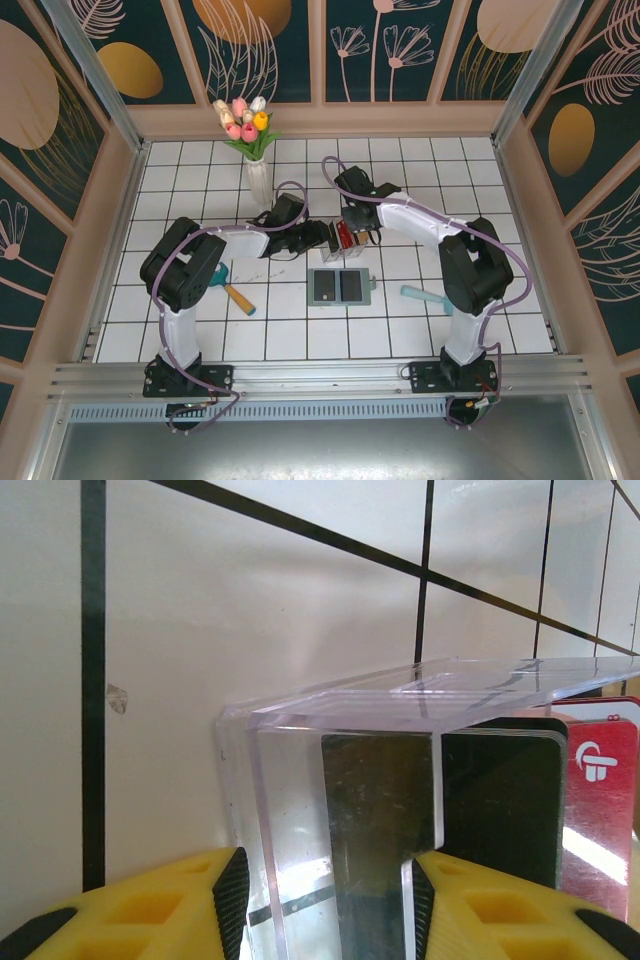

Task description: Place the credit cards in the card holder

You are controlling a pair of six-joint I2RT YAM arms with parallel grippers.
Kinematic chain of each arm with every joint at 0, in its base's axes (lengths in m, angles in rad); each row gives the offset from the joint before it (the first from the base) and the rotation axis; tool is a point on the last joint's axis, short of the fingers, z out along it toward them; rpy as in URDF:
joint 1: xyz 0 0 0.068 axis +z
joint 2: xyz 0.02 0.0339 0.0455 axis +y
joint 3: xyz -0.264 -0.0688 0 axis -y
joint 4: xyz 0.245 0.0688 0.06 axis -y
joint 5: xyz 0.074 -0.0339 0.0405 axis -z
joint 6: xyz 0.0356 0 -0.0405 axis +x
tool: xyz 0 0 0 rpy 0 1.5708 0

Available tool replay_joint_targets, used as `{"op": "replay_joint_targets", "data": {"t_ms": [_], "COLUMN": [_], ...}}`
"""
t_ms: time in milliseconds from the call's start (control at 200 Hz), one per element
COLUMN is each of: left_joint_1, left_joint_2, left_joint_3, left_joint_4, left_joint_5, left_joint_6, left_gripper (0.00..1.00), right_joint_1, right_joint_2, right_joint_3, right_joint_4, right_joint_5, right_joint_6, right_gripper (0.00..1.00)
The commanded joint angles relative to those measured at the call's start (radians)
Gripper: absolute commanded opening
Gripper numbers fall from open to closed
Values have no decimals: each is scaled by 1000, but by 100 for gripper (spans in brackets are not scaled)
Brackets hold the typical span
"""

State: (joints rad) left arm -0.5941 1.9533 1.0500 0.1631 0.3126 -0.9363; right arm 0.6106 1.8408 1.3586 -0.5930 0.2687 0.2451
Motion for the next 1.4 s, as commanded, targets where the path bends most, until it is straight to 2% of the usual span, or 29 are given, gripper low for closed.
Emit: {"op": "replay_joint_targets", "data": {"t_ms": [0, 250, 295, 455, 741, 1396], "left_joint_1": [9, 8, 8, 9, 9, 8], "left_joint_2": [11, 13, 13, 13, 13, -41], "left_joint_3": [-32, -35, -34, -38, -38, -50], "left_joint_4": [-82, -80, -79, -76, -76, -63], "left_joint_5": [-17, -15, -14, -12, -10, -7], "left_joint_6": [7, 7, 8, 7, 7, 16], "left_gripper": [46, 46, 46, 46, 46, 49], "right_joint_1": [-13, -11, -11, -14, -13, -41], "right_joint_2": [-34, -37, -36, -37, -47, -167], "right_joint_3": [11, 13, 10, 3, 8, -20], "right_joint_4": [-76, -72, -68, -51, -57, 4], "right_joint_5": [106, 82, 67, 19, 26, -190], "right_joint_6": [1, -1, -2, 1, 2, 54], "right_gripper": [26, 24, 20, 16, 5, 3]}}
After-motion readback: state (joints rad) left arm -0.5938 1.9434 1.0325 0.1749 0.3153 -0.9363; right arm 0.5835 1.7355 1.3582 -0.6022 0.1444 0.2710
